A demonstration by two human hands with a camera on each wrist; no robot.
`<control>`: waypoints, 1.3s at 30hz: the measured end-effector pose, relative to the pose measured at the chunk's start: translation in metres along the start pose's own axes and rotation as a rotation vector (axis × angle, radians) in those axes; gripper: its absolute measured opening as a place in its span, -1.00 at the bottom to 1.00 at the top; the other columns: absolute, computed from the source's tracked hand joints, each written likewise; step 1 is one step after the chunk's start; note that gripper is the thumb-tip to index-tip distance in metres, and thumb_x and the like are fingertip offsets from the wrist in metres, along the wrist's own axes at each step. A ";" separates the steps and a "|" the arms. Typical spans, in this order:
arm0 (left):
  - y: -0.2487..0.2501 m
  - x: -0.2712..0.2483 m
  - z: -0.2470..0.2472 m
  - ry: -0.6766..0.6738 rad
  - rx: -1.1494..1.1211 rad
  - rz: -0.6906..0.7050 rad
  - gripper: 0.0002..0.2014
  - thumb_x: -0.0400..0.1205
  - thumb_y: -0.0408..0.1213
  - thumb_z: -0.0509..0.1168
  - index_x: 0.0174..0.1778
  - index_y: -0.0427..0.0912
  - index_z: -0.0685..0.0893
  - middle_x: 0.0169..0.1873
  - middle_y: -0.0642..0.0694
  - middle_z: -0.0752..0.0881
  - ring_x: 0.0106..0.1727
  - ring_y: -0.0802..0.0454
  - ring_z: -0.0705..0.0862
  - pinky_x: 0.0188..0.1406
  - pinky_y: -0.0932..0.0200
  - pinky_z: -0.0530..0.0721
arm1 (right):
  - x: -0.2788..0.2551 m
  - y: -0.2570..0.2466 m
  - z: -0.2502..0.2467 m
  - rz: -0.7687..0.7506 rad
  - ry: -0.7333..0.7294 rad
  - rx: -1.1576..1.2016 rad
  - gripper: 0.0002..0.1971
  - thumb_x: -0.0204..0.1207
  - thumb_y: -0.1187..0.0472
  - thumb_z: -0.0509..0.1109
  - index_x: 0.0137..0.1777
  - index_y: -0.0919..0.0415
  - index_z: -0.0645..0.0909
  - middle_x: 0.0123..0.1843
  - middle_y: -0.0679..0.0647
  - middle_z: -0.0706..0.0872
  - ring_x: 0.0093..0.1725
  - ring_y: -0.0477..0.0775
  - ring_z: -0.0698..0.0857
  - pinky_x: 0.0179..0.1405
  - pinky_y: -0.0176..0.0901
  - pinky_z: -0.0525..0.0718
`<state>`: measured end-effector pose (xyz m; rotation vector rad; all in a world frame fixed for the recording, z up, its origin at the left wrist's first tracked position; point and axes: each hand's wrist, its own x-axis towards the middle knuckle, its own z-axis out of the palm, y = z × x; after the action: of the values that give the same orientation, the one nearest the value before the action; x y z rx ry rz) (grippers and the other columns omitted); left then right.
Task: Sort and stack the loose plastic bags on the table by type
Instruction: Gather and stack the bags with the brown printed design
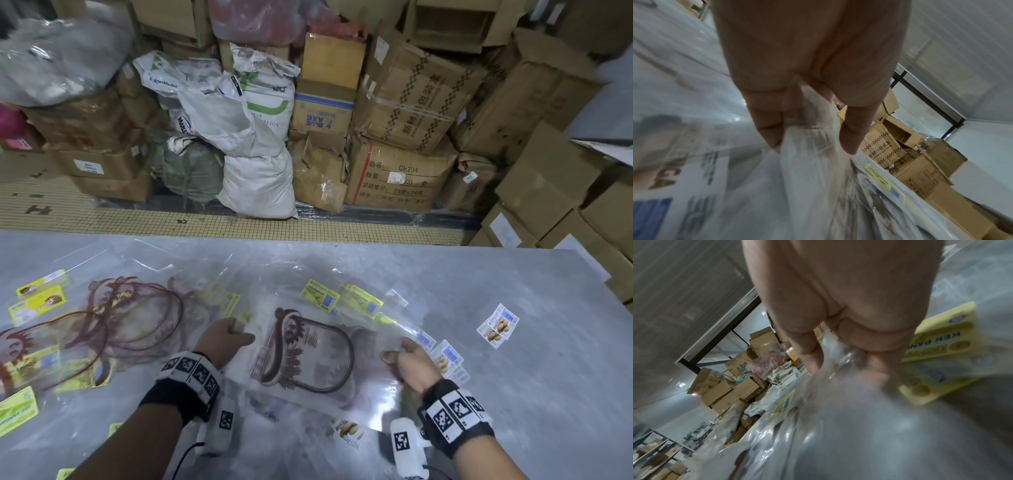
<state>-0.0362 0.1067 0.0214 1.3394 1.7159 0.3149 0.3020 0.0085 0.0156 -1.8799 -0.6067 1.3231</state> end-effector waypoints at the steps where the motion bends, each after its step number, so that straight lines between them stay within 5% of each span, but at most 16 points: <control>1: 0.002 0.003 -0.001 -0.005 0.026 -0.006 -0.52 0.52 -0.27 0.49 0.23 -0.53 0.58 0.15 -0.48 0.67 0.16 -0.36 0.67 0.15 -0.12 0.59 | -0.002 0.000 0.002 -0.012 -0.006 0.029 -0.75 0.51 0.57 0.35 0.15 0.37 0.60 -0.07 0.23 0.76 -0.11 0.20 0.70 -0.11 -0.07 0.64; 3: 0.009 0.002 -0.003 -0.023 0.068 -0.015 -0.39 0.51 -0.28 0.50 0.46 -0.37 0.49 0.32 -0.36 0.63 0.26 -0.26 0.64 0.20 0.01 0.57 | -0.002 0.001 0.004 -0.021 0.003 0.080 -0.74 0.52 0.54 0.38 0.17 0.35 0.58 0.03 0.28 0.76 -0.02 0.25 0.73 -0.04 -0.01 0.67; 7: 0.013 0.003 -0.001 -0.066 0.109 -0.018 -0.49 0.54 -0.31 0.41 0.43 -0.25 0.51 0.25 -0.32 0.66 0.07 -0.15 0.63 0.01 0.14 0.54 | -0.001 0.006 0.006 -0.025 0.045 0.098 -0.78 0.52 0.47 0.37 0.13 0.33 0.57 0.00 0.24 0.73 0.03 0.29 0.71 0.11 0.08 0.67; 11: 0.014 -0.002 0.004 -0.061 0.119 -0.016 -0.39 0.62 -0.13 0.39 0.56 -0.27 0.39 0.47 -0.26 0.52 0.40 -0.18 0.56 0.40 0.02 0.50 | -0.005 0.011 0.006 -0.015 0.049 0.100 -0.87 0.48 0.54 0.30 -0.10 0.35 0.60 -0.15 0.26 0.60 -0.16 0.19 0.60 -0.05 0.04 0.62; 13: 0.014 -0.006 0.009 -0.051 0.127 0.004 -0.35 0.65 -0.17 0.36 0.62 -0.29 0.30 0.56 -0.24 0.42 0.51 -0.17 0.46 0.45 0.03 0.41 | -0.008 0.010 0.007 -0.016 0.035 0.111 -0.83 0.48 0.60 0.26 -0.08 0.39 0.59 -0.19 0.27 0.61 -0.23 0.16 0.58 -0.26 -0.10 0.60; 15: 0.012 -0.008 0.012 -0.018 0.106 0.008 -0.37 0.66 -0.24 0.34 0.62 -0.31 0.29 0.57 -0.23 0.41 0.53 -0.17 0.44 0.46 0.03 0.37 | -0.010 0.010 0.009 -0.028 -0.001 0.099 -0.80 0.48 0.59 0.26 0.02 0.41 0.59 -0.15 0.29 0.66 -0.16 0.20 0.62 -0.15 -0.02 0.61; 18: 0.006 -0.005 0.010 0.007 0.091 -0.011 -0.44 0.61 -0.26 0.39 0.51 -0.35 0.45 0.44 -0.25 0.57 0.37 -0.20 0.59 0.40 -0.04 0.51 | -0.008 0.013 0.007 -0.010 -0.006 0.058 -0.74 0.50 0.51 0.29 0.16 0.34 0.60 -0.09 0.27 0.71 -0.14 0.20 0.63 -0.10 0.06 0.58; 22: 0.001 -0.003 0.005 0.013 0.028 -0.050 -0.55 0.55 -0.34 0.42 0.37 -0.26 0.55 0.02 -0.18 0.71 -0.08 -0.10 0.68 -0.10 0.13 0.61 | -0.011 0.015 0.002 0.029 0.011 0.010 -0.76 0.52 0.55 0.24 0.07 0.28 0.58 -0.28 0.10 0.60 -0.40 0.01 0.49 -0.50 -0.25 0.45; 27: 0.006 -0.006 0.009 0.008 -0.024 -0.036 -0.46 0.57 -0.40 0.42 0.48 -0.29 0.48 0.37 -0.29 0.57 0.35 -0.19 0.56 0.18 0.10 0.47 | -0.013 0.016 0.008 -0.053 0.056 0.027 -0.63 0.49 0.57 0.25 0.18 0.19 0.61 -0.14 0.15 0.71 -0.32 0.05 0.57 -0.40 -0.13 0.52; 31: -0.001 -0.005 0.008 -0.014 -0.127 0.008 -0.84 0.55 -0.48 0.38 0.00 -0.22 0.62 -0.06 -0.21 0.68 -0.02 -0.17 0.63 -0.03 0.08 0.51 | -0.015 0.013 0.011 -0.097 0.127 0.111 -0.70 0.54 0.56 0.22 0.03 0.16 0.61 -0.36 0.04 0.58 -0.40 0.01 0.48 -0.38 -0.14 0.45; 35: -0.007 -0.008 0.008 0.001 -0.237 -0.008 -0.83 0.57 -0.51 0.33 -0.16 -0.12 0.62 -0.38 -0.11 0.68 -0.41 -0.02 0.60 -0.42 0.19 0.50 | -0.012 0.010 0.011 -0.039 0.067 0.112 -0.88 0.59 0.44 0.31 -0.08 0.24 0.61 -0.45 0.01 0.51 -0.47 -0.02 0.41 -0.45 -0.24 0.39; 39: -0.015 -0.016 0.005 -0.018 -0.253 0.011 -0.77 0.54 -0.60 0.32 -0.14 -0.15 0.66 -0.39 -0.14 0.71 -0.41 -0.06 0.64 -0.42 0.19 0.54 | -0.014 0.002 0.009 -0.014 0.026 0.022 -0.80 0.54 0.52 0.33 0.05 0.24 0.58 -0.30 0.09 0.63 -0.43 0.01 0.53 -0.49 -0.23 0.51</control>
<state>-0.0416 0.0860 0.0164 1.1632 1.5946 0.5068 0.2882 -0.0004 0.0203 -1.8693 -0.5881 1.2894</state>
